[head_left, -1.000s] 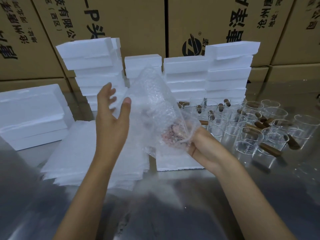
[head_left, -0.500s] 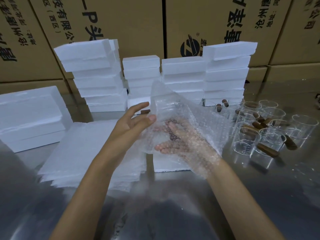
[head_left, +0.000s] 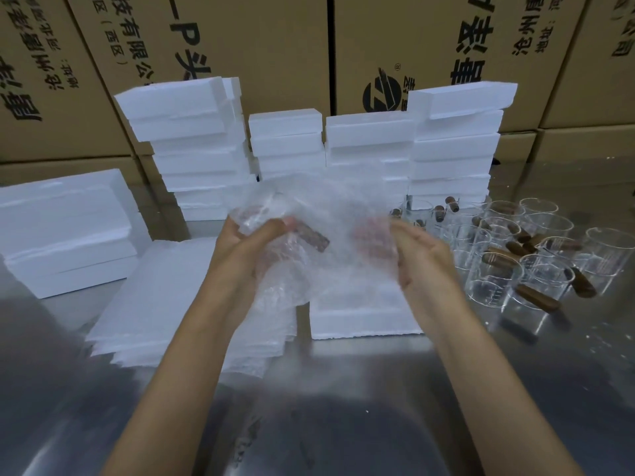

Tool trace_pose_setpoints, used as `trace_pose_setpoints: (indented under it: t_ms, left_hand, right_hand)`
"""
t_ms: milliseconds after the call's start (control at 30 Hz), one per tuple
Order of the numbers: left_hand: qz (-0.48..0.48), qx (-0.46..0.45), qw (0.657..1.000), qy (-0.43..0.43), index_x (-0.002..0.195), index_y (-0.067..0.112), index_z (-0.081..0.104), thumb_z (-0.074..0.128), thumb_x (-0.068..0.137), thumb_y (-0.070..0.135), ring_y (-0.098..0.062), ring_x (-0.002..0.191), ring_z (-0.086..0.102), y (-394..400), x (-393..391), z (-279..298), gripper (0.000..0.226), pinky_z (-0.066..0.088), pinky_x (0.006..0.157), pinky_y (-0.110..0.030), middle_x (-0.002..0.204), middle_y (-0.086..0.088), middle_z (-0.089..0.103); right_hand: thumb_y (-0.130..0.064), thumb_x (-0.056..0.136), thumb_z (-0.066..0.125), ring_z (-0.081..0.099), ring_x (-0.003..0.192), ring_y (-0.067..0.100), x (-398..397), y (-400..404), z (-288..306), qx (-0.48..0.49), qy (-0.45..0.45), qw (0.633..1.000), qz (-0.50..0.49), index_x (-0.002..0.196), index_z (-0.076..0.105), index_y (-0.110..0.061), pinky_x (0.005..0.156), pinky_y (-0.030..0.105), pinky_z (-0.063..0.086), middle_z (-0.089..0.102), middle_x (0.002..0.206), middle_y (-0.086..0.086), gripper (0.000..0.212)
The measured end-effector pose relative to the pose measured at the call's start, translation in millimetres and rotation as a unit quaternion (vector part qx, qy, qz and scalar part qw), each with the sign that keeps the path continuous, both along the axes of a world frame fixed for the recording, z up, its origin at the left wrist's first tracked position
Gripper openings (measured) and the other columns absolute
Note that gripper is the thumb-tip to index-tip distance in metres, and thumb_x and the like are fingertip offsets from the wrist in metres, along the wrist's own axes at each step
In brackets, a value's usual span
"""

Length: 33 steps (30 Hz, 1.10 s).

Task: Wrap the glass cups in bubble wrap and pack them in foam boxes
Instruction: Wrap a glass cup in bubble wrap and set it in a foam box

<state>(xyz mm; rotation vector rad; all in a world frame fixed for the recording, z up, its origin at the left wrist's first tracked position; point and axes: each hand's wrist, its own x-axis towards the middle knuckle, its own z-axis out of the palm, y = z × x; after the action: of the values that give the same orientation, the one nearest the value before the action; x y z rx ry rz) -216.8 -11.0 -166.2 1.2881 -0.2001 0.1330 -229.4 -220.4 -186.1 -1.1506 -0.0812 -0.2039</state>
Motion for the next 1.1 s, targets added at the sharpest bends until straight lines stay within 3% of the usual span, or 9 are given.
trace_pose_setpoints:
  t_ms: [100,267,467,533,600,667,833,967,1100]
  left_hand:
    - [0.000,-0.102,0.995,0.009,0.148,0.003,0.041,0.073,0.084,0.008,-0.016,0.086,0.070,3,0,4,0.072,0.055,0.070,-0.024,0.100,-0.002,0.071]
    - [-0.043,-0.144,0.988,0.026,0.155,0.007,0.027,0.072,0.085,0.011,-0.024,0.109,0.065,-8,-2,4,0.083,0.056,0.079,-0.028,0.123,-0.010,0.064]
    - [-0.146,-0.087,0.985,0.019,0.130,0.005,0.059,0.072,0.085,0.008,-0.027,0.109,0.068,-25,-8,-2,0.048,0.056,0.086,-0.036,0.117,-0.013,0.069]
    - [-0.160,-0.027,0.986,0.035,0.129,0.011,0.057,0.079,0.076,0.010,-0.024,0.106,0.069,-32,-13,-4,0.058,0.058,0.081,-0.036,0.114,-0.007,0.072]
    - [-0.170,0.044,0.983,0.048,0.129,0.017,0.053,0.085,0.065,0.017,-0.024,0.109,0.069,-37,-17,-8,0.072,0.056,0.091,-0.043,0.117,-0.006,0.071]
    - [-0.182,0.127,0.974,0.047,0.129,0.020,0.052,0.088,0.060,0.023,-0.024,0.108,0.069,-41,-22,-10,0.077,0.053,0.097,-0.045,0.118,-0.004,0.071]
    - [-0.225,0.308,0.924,0.026,0.120,0.030,0.052,0.090,0.065,0.035,-0.017,0.111,0.068,-46,-33,-10,0.067,0.044,0.108,-0.045,0.116,0.005,0.072]
    - [-0.253,0.322,0.911,0.045,0.119,0.032,0.054,0.082,0.073,0.047,-0.014,0.112,0.067,-50,-46,-16,0.056,0.044,0.108,-0.043,0.115,0.008,0.073]
    - [-0.207,0.290,0.934,-0.005,0.115,0.027,0.066,0.077,0.084,0.012,-0.007,0.104,0.068,-52,-52,-31,0.036,0.052,0.095,-0.024,0.109,0.010,0.074]
  right_hand:
    - [0.017,0.091,0.047,0.068,0.084,0.018,4,-16,-1,-0.007,0.004,0.997,-0.076,0.102,0.066,-0.006,0.061,0.015,0.052,0.072,0.090,0.007,0.031]
    - [-0.017,0.087,0.074,0.060,0.121,0.013,-2,3,-11,-0.157,0.042,0.971,0.176,0.127,0.060,-0.008,0.101,0.030,0.049,0.066,0.127,-0.001,0.044]
    - [-0.015,0.086,0.063,0.058,0.125,0.039,-6,4,5,0.059,0.019,0.996,0.058,0.124,0.055,0.021,0.110,0.039,0.043,0.060,0.129,0.030,0.052]
    - [-0.007,0.090,0.057,0.066,0.107,0.038,-7,-4,10,0.090,0.014,0.995,0.025,0.109,0.058,0.017,0.100,0.040,0.053,0.065,0.113,0.030,0.030]
    - [-0.006,0.093,0.058,0.070,0.069,0.022,-8,-9,14,0.061,0.029,0.997,-0.045,0.093,0.062,0.000,0.062,0.026,0.058,0.071,0.077,0.012,0.007]
    - [-0.009,0.093,0.062,0.061,0.048,0.011,-10,-13,11,-0.009,0.039,0.993,-0.114,0.080,0.059,-0.011,0.043,0.020,0.050,0.064,0.058,-0.003,0.014]
    - [-0.013,0.088,0.069,0.045,0.045,0.015,-24,-21,-5,-0.152,-0.018,0.971,-0.184,0.069,0.048,0.007,0.040,0.020,0.040,0.043,0.059,0.012,0.035]
    - [-0.009,0.085,0.069,0.035,0.041,0.013,-43,-21,-18,-0.220,-0.054,0.944,-0.239,0.055,0.037,0.002,0.038,0.019,0.030,0.031,0.051,0.017,0.045]
    - [-0.014,0.087,0.071,0.031,0.047,0.017,-55,-20,-30,-0.268,-0.060,0.926,-0.257,0.054,0.032,0.001,0.044,0.038,0.031,0.026,0.050,0.020,0.054]
